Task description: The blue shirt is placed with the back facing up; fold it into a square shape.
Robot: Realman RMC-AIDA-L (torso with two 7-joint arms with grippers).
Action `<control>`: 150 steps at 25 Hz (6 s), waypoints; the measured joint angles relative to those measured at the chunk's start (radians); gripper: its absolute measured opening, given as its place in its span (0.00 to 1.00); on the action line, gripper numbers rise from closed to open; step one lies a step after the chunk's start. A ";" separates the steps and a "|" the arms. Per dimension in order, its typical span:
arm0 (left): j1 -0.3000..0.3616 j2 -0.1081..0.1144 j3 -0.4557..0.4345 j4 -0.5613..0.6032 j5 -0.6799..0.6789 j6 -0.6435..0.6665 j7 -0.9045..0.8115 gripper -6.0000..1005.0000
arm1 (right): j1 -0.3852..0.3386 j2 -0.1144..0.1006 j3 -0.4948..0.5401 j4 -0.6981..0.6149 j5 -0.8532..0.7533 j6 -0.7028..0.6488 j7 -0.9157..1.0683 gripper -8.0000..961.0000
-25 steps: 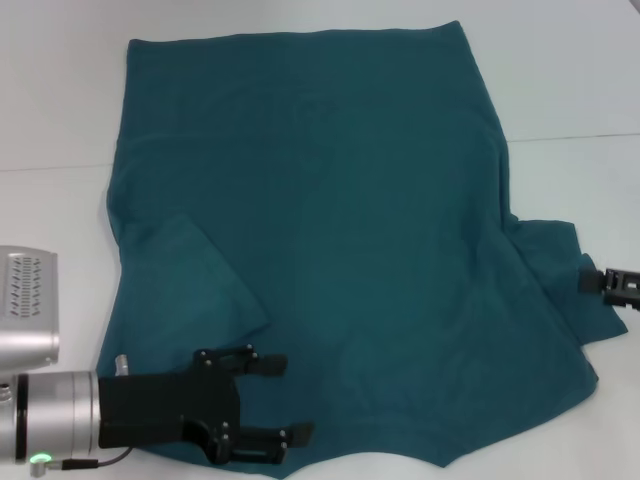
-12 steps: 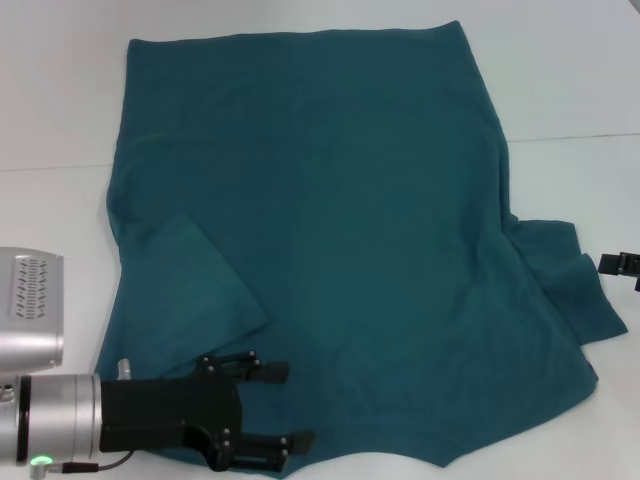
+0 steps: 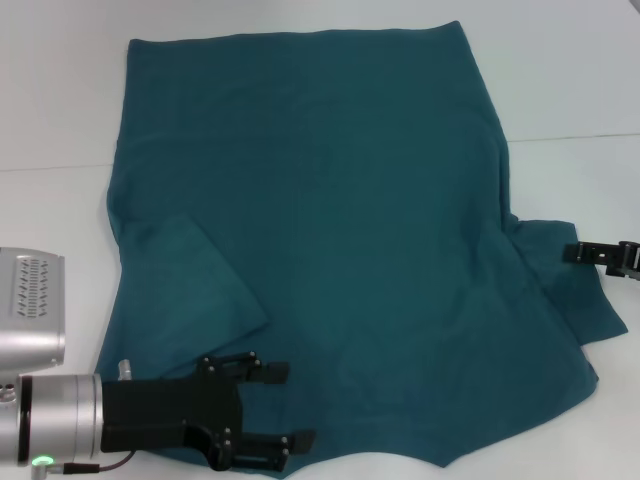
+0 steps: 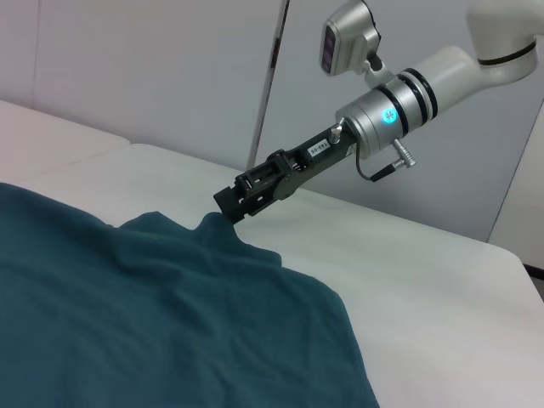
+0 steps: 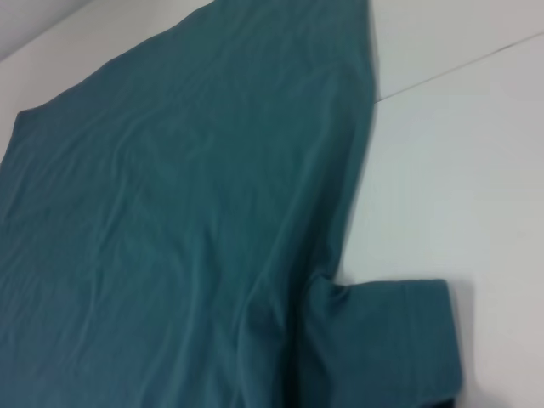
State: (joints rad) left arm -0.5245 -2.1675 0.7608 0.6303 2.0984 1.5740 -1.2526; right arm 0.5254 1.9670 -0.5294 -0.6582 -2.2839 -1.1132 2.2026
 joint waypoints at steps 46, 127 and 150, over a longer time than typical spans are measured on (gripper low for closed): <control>0.008 -0.001 -0.014 0.005 -0.043 0.004 -0.044 0.88 | -0.077 -0.013 0.073 -0.031 0.010 -0.050 -0.064 0.02; 0.042 0.009 -0.030 0.087 -0.053 -0.021 -0.270 0.88 | -0.017 0.010 -0.027 -0.014 0.337 -0.307 -0.248 0.95; 0.157 0.040 -0.387 0.210 0.155 -0.080 -0.653 0.88 | -0.015 0.001 -0.040 -0.005 0.279 -0.366 -0.233 0.96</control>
State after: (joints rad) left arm -0.3673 -2.1273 0.3735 0.8403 2.2532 1.4938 -1.9051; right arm 0.5108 1.9678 -0.5693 -0.6636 -2.0049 -1.4791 1.9692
